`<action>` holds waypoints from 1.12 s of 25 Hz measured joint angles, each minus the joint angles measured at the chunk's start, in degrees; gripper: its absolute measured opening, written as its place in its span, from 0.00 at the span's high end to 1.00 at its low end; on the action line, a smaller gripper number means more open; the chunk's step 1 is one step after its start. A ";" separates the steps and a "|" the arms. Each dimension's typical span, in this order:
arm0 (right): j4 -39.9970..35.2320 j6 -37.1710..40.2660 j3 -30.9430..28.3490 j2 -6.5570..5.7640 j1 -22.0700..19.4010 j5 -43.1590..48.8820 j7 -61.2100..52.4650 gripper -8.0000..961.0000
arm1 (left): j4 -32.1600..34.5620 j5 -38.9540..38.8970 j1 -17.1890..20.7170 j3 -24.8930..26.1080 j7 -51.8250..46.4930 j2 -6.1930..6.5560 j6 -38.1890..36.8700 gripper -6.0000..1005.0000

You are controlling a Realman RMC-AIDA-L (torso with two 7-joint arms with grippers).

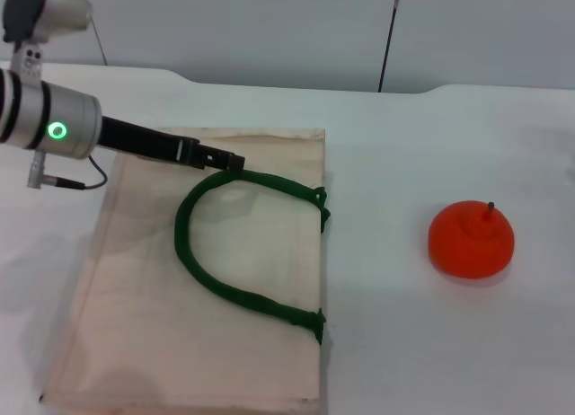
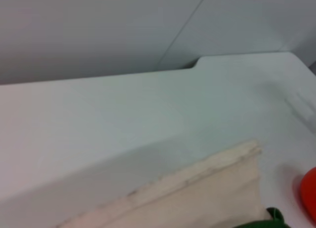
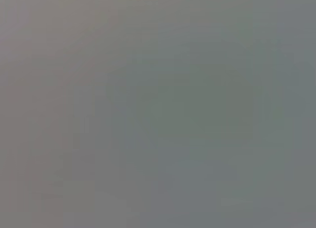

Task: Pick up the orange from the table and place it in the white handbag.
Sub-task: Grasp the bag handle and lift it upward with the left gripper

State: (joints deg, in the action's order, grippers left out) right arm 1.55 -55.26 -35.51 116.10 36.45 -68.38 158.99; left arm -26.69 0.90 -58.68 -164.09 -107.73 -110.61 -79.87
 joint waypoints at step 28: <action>-0.21 -0.02 0.00 0.00 0.38 0.00 0.00 0.08 | 6.65 4.43 0.02 0.00 -1.00 -0.32 7.63 0.26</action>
State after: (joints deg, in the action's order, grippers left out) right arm 1.34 -55.28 -35.51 116.10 36.83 -68.38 158.99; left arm -20.04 5.33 -58.67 -164.09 -108.73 -110.93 -72.24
